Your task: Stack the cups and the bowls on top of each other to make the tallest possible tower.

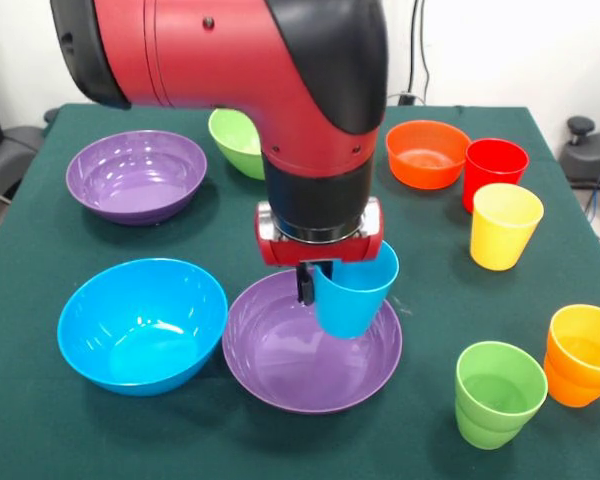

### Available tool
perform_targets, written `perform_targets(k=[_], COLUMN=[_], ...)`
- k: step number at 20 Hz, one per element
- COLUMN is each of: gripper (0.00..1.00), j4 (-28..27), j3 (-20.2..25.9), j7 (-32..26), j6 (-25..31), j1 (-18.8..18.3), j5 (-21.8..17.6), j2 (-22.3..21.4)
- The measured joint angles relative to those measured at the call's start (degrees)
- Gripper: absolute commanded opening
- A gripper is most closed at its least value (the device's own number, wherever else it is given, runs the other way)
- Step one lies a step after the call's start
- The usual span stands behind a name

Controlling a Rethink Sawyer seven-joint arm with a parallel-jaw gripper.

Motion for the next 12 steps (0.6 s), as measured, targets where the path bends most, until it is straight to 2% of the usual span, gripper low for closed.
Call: perform_targets(k=[12], gripper=[0.00], j4=[-0.43], j3=[0.65], j7=[0.00], j6=[-0.01], j1=[-0.16], j5=[0.01], j2=[3.78])
